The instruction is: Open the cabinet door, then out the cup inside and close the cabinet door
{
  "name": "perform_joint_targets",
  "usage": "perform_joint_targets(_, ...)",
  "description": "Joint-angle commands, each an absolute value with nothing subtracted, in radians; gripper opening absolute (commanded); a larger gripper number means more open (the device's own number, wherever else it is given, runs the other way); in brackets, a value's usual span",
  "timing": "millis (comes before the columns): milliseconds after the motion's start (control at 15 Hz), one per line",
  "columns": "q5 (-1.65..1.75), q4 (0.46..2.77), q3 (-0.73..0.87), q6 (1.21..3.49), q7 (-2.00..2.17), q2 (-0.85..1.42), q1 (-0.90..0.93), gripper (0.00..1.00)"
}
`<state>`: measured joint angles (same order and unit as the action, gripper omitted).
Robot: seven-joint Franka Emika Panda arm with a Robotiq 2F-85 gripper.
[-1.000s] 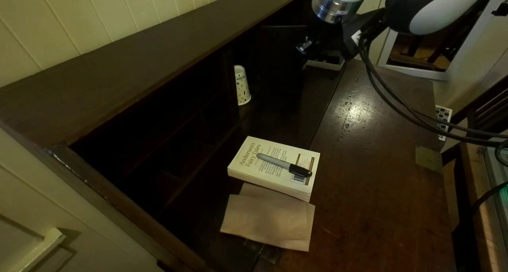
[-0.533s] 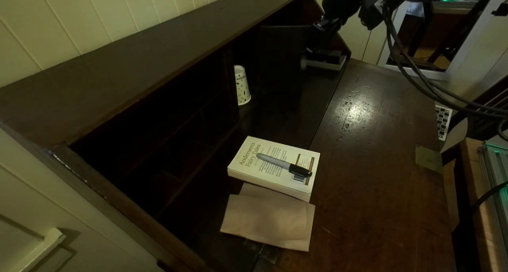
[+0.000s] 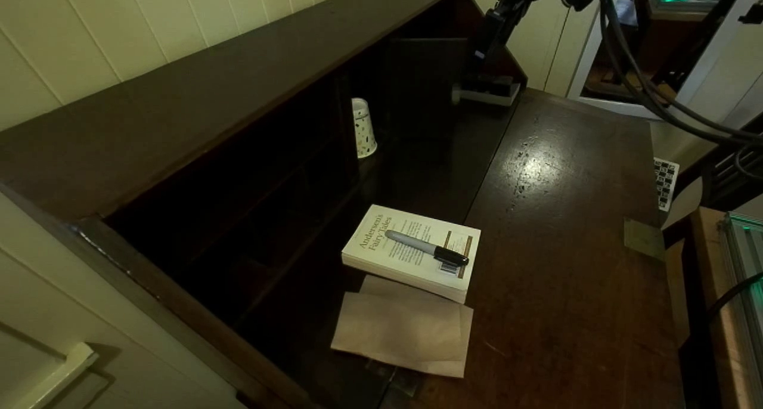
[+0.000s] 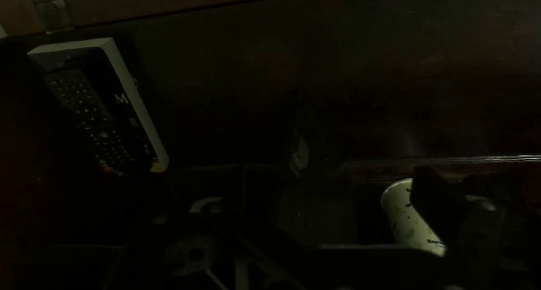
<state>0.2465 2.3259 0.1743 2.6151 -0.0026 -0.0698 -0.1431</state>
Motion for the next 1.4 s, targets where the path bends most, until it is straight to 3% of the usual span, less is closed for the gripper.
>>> perform_joint_targets(0,0.213,2.276,0.189,2.601,-0.123,-0.047,-0.164,1.0)
perform_joint_targets(600,0.287,2.303,0.176,2.632,-0.057,-0.064,-0.172,1.0)
perform_joint_targets(1333,0.009,2.259,0.201,2.732,-0.409,0.005,-0.162,1.0)
